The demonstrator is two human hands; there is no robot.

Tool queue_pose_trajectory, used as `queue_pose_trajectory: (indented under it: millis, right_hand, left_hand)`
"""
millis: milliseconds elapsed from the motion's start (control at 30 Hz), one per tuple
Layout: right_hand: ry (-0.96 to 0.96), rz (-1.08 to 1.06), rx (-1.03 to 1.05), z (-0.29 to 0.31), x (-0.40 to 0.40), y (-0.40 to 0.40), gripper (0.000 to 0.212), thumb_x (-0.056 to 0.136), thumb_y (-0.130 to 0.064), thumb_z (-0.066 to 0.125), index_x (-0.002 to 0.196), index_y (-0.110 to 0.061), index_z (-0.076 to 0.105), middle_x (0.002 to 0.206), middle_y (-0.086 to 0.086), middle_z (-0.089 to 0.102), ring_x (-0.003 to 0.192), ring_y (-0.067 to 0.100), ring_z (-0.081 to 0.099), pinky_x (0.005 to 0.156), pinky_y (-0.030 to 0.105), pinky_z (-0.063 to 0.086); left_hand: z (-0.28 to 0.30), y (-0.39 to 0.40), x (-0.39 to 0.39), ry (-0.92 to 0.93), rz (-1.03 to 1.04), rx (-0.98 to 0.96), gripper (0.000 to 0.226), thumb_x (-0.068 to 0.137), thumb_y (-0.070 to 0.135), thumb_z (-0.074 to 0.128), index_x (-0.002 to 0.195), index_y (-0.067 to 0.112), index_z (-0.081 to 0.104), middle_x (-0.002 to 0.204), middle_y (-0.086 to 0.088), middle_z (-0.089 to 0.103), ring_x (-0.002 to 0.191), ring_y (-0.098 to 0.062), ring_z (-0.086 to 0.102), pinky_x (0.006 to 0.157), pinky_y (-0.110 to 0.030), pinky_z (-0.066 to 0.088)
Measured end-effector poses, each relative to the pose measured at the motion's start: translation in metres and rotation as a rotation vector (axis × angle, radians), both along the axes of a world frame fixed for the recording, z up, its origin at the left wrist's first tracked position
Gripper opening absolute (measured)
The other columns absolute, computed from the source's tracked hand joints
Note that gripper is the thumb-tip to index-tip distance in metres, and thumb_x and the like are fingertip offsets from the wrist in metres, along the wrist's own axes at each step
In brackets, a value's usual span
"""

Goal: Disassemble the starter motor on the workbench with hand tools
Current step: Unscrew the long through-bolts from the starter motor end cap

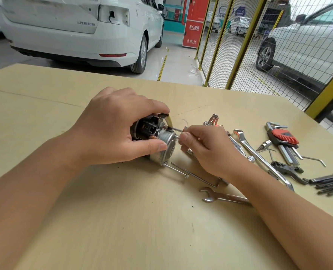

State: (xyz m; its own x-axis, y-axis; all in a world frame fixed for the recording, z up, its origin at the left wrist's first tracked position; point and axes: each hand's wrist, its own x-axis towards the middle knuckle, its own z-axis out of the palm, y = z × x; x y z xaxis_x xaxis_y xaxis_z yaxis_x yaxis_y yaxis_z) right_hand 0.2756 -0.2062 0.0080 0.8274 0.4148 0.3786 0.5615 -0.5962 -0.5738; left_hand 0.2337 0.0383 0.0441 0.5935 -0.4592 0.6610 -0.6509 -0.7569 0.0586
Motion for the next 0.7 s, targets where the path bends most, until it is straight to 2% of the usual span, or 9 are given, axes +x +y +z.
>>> queue_pose_trajectory:
  millis: [100, 200, 300, 333, 433, 567, 633, 700]
  right_hand:
    - [-0.053, -0.010, 0.046, 0.0001, -0.0015, 0.0017, 0.014, 0.091, -0.023, 0.072, 0.077, -0.021, 0.068, 0.059, -0.016, 0.060, 0.055, -0.001, 0.053, 0.055, 0.011, 0.033]
    - [-0.054, 0.021, 0.167, 0.0014, -0.0027, 0.0005, 0.012, 0.083, -0.019, 0.081, 0.082, -0.016, 0.069, 0.065, -0.013, 0.062, 0.054, -0.002, 0.052, 0.055, 0.007, 0.034]
    - [0.029, 0.070, 0.192, -0.0002, -0.0032, 0.0001, 0.004, 0.092, -0.020, 0.071, 0.094, -0.023, 0.069, 0.071, -0.009, 0.069, 0.052, 0.003, 0.053, 0.054, 0.011, 0.037]
    - [0.026, 0.073, 0.190, -0.0012, -0.0025, -0.0002, 0.007, 0.094, -0.017, 0.068, 0.095, -0.023, 0.069, 0.073, -0.008, 0.071, 0.054, 0.005, 0.057, 0.054, 0.012, 0.040]
    - [-0.011, 0.059, 0.204, -0.0021, -0.0018, -0.0001, 0.013, 0.087, -0.011, 0.074, 0.091, -0.023, 0.070, 0.071, -0.007, 0.071, 0.054, 0.004, 0.054, 0.055, 0.013, 0.040]
    - [-0.072, 0.031, 0.243, -0.0013, -0.0026, 0.0001, 0.019, 0.078, -0.017, 0.080, 0.085, -0.030, 0.068, 0.076, -0.011, 0.070, 0.050, 0.003, 0.048, 0.054, 0.008, 0.035]
    - [-0.028, 0.036, 0.284, -0.0009, -0.0010, 0.0000, 0.011, 0.086, -0.019, 0.074, 0.090, -0.028, 0.070, 0.077, -0.012, 0.071, 0.050, 0.002, 0.052, 0.054, 0.010, 0.037]
    - [0.040, 0.059, 0.260, -0.0013, 0.0007, -0.0009, 0.012, 0.095, -0.015, 0.064, 0.098, -0.024, 0.071, 0.076, -0.007, 0.074, 0.050, 0.001, 0.056, 0.051, 0.007, 0.037]
  left_hand:
    - [0.0004, 0.0000, -0.0002, -0.003, 0.001, -0.001, 0.058, 0.080, 0.065, 0.066, 0.122, 0.025, 0.071, 0.103, 0.011, 0.073, 0.092, -0.026, 0.066, 0.081, -0.045, 0.045]
    - [0.0006, -0.0001, -0.0004, 0.003, 0.004, -0.003, 0.058, 0.080, 0.065, 0.065, 0.122, 0.026, 0.071, 0.103, 0.012, 0.073, 0.092, -0.025, 0.066, 0.081, -0.044, 0.044]
    - [0.0006, 0.0003, -0.0006, 0.003, 0.004, -0.007, 0.058, 0.080, 0.065, 0.065, 0.122, 0.026, 0.071, 0.103, 0.011, 0.073, 0.093, -0.025, 0.066, 0.082, -0.044, 0.044]
    - [0.0006, 0.0003, -0.0005, 0.003, 0.003, -0.008, 0.058, 0.080, 0.065, 0.065, 0.122, 0.026, 0.071, 0.102, 0.011, 0.073, 0.093, -0.025, 0.067, 0.082, -0.044, 0.044]
    - [0.0005, 0.0004, -0.0002, 0.005, 0.000, -0.007, 0.057, 0.080, 0.065, 0.066, 0.122, 0.027, 0.071, 0.102, 0.010, 0.073, 0.092, -0.025, 0.066, 0.082, -0.044, 0.045]
    - [0.0006, 0.0006, -0.0003, -0.001, 0.001, -0.008, 0.057, 0.080, 0.065, 0.066, 0.122, 0.027, 0.071, 0.102, 0.010, 0.073, 0.092, -0.026, 0.066, 0.082, -0.043, 0.044]
    - [0.0009, 0.0006, -0.0002, -0.001, 0.000, -0.006, 0.057, 0.080, 0.065, 0.066, 0.122, 0.027, 0.071, 0.101, 0.010, 0.073, 0.091, -0.025, 0.066, 0.081, -0.043, 0.044]
    - [0.0008, 0.0005, 0.0001, 0.000, -0.002, -0.008, 0.057, 0.080, 0.065, 0.066, 0.122, 0.026, 0.071, 0.101, 0.011, 0.073, 0.091, -0.025, 0.066, 0.081, -0.043, 0.044]
